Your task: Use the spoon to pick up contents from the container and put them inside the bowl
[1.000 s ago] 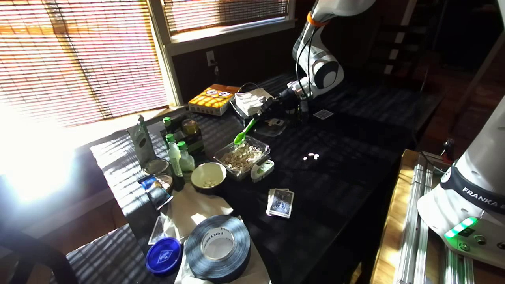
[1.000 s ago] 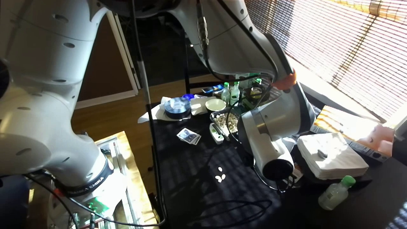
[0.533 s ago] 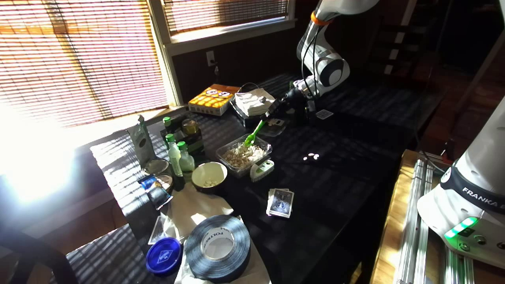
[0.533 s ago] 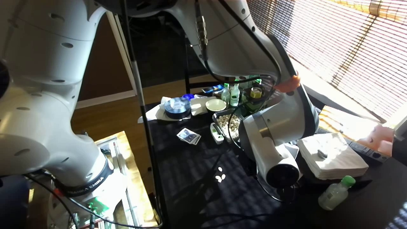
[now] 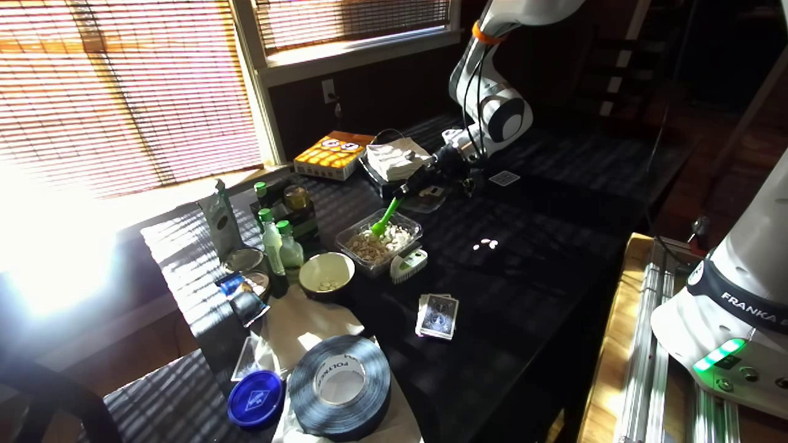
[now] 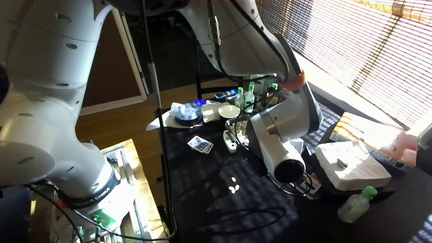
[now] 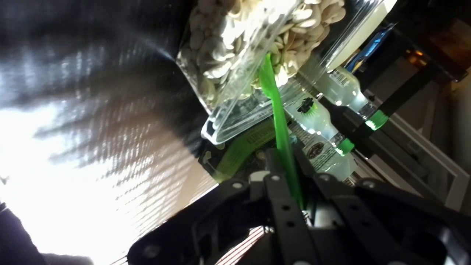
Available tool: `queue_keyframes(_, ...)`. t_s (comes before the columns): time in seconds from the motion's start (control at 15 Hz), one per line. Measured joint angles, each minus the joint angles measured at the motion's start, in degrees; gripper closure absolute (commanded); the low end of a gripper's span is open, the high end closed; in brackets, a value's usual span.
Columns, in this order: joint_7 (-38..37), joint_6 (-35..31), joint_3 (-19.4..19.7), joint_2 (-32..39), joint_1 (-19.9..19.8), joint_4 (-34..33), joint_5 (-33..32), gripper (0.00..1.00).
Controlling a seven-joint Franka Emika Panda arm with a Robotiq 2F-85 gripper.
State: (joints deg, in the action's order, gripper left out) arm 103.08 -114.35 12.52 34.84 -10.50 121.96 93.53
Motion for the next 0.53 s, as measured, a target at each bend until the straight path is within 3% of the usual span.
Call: queue_keyframes(0.53, -11.3, 1.55, -3.35, 5.7, 0.6, -4.11, 0.24, 0.97)
